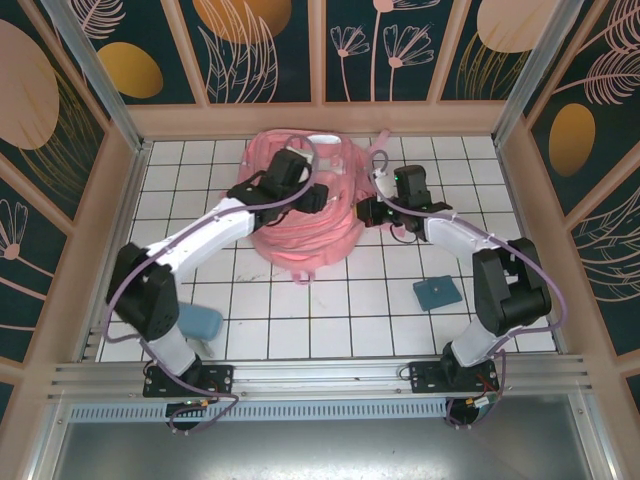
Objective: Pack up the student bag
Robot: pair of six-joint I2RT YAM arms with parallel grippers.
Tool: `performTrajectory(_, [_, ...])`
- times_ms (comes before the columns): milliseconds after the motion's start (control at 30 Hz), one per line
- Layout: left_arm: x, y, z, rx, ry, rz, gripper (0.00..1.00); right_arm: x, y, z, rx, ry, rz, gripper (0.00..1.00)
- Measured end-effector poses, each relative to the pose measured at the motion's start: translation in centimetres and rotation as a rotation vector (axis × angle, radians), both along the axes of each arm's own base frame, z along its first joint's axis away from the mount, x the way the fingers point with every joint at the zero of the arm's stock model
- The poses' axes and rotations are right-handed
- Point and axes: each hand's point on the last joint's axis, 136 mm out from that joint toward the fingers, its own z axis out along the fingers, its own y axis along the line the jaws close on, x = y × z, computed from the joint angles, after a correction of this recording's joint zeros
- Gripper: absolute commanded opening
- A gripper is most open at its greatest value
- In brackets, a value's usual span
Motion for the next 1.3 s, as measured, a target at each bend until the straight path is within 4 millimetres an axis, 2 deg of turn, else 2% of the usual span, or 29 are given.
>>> performTrajectory(67, [-0.3,0.8,1.1,0.006,-0.036,-0.020,0.79,1.5,-1.5,0.7,-0.007,-0.013,-0.071,0.00])
performTrajectory(167, [-1.0,0.7,0.8,0.048,-0.065,-0.101,0.78,3.9,-3.3,2.1,-0.012,-0.046,-0.158,0.00])
performTrajectory(300, [-1.4,-0.2,-1.6,0.129,-0.054,-0.223,0.72,7.0,-4.7,4.0,-0.005,-0.092,-0.225,0.00])
performTrajectory(433, [-1.2,-1.2,-5.0,0.198,-0.025,-0.328,0.70,8.2,-5.0,4.3,-0.001,-0.097,-0.238,0.00])
performTrajectory(567, [-1.3,-1.6,-8.6,0.265,0.022,-0.402,0.71,8.2,-4.8,3.6,-0.003,-0.072,-0.229,0.00])
performTrajectory(667, [-1.7,-1.7,-9.8,0.301,0.038,-0.447,0.72,7.7,-4.6,3.3,0.005,-0.044,-0.210,0.05])
performTrajectory(967, [-1.3,-2.5,-10.1,0.350,0.001,-0.517,0.72,6.9,-4.2,2.9,0.037,0.007,-0.185,0.34])
performTrajectory(1133, [-1.0,-3.0,-10.3,0.361,-0.009,-0.555,0.76,7.0,-4.8,2.9,0.053,0.026,-0.199,0.39])
performTrajectory(1300, [-1.0,-3.2,-10.7,0.377,-0.004,-0.587,0.73,7.1,-5.1,2.9,0.057,0.030,-0.205,0.40])
